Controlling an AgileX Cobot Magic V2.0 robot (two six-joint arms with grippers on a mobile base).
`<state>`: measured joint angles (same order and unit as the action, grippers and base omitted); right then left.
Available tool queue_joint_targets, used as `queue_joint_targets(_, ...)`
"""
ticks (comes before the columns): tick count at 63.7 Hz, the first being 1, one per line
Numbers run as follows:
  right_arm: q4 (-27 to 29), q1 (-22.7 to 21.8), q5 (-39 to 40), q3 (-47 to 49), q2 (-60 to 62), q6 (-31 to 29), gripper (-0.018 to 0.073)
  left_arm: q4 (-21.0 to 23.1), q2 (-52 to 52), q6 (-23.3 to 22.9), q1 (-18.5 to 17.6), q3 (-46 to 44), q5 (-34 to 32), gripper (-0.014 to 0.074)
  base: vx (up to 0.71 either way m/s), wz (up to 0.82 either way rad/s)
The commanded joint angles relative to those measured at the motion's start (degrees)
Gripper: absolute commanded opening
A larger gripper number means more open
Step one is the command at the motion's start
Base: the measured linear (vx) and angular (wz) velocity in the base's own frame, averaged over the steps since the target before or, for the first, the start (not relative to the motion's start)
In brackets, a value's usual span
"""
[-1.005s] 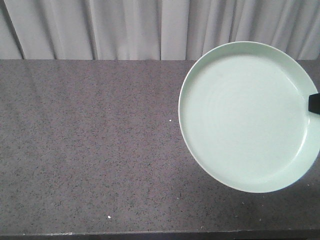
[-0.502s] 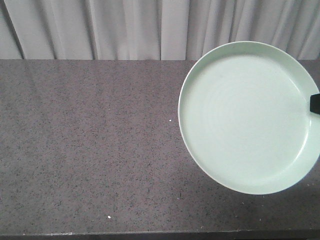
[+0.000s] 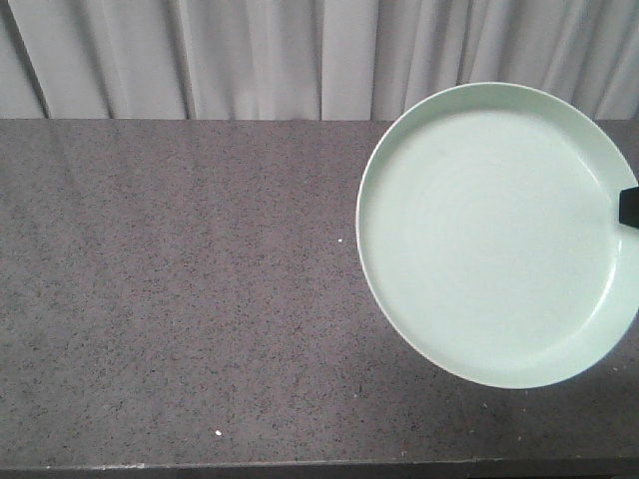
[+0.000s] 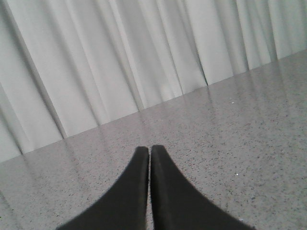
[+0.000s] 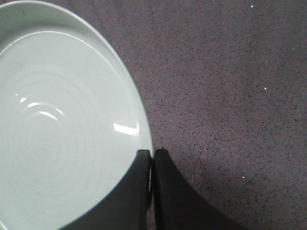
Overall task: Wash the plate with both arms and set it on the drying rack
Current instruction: 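Lift the plate up off the counter with the right gripper, then drive the base away from the counter holding the plate in the right gripper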
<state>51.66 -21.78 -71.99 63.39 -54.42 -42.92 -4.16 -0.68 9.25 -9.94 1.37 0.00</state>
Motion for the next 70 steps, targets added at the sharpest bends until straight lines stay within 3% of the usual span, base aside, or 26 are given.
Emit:
queue_joint_targets(1,3.23,-0.26,1.24,1.41,0.48,-0.30,-0.0008,0.27,-0.86,-0.56,-0.47,1.23,-4.11,-0.0006,0.00,0.00)
queue_joint_targets(34,3.23,-0.26,1.24,1.41,0.48,-0.30,-0.0008,0.27,-0.86,-0.56,-0.47,1.23,-4.11,-0.0006,-0.02,0.07)
queue_joint_targets(70,3.28,-0.26,1.24,1.41,0.48,-0.30,-0.0008,0.27,-0.86,-0.56,-0.47,1.23,-4.11,-0.0006,-0.08,0.34)
